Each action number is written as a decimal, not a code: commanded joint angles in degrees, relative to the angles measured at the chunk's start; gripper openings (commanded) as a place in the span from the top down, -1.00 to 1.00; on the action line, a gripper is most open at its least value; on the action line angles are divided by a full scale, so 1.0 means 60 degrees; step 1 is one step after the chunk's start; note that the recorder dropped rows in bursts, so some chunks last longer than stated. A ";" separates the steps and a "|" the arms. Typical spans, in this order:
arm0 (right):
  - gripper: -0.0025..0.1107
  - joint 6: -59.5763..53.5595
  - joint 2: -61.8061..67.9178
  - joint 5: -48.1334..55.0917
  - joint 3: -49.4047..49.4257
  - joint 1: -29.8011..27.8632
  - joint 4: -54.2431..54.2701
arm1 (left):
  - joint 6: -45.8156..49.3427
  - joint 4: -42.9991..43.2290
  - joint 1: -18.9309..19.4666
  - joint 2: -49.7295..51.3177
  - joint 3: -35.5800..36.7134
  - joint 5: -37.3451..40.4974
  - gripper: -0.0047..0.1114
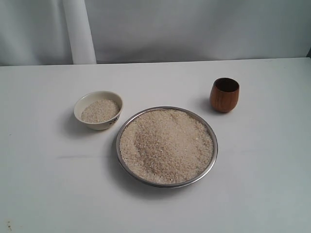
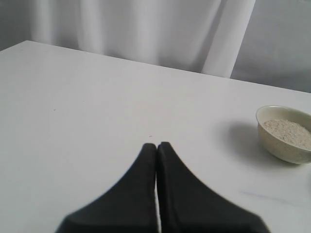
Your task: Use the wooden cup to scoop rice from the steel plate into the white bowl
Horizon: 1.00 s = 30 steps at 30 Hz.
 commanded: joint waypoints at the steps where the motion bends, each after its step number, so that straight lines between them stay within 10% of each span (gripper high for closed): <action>1: 0.96 0.0011 0.1280 -0.0094 -0.1304 -0.0080 -0.0705 | -0.0021 -0.0034 -0.0013 0.0073 0.0006 -0.0060 0.92; 8: 0.96 0.0034 0.3468 -0.0628 -0.2531 -0.0059 -0.0725 | -0.0021 -0.0034 -0.0013 0.0073 0.0006 -0.0060 0.92; 16: 0.96 0.4500 0.6500 -0.5721 -0.2565 -0.0042 -0.2899 | -0.0021 -0.0034 -0.0013 0.0073 0.0006 -0.0060 0.92; 30: 0.96 0.4197 1.3297 -1.2194 -0.2565 -0.0042 -0.2905 | -0.0021 -0.0034 -0.0013 0.0073 0.0006 -0.0060 0.92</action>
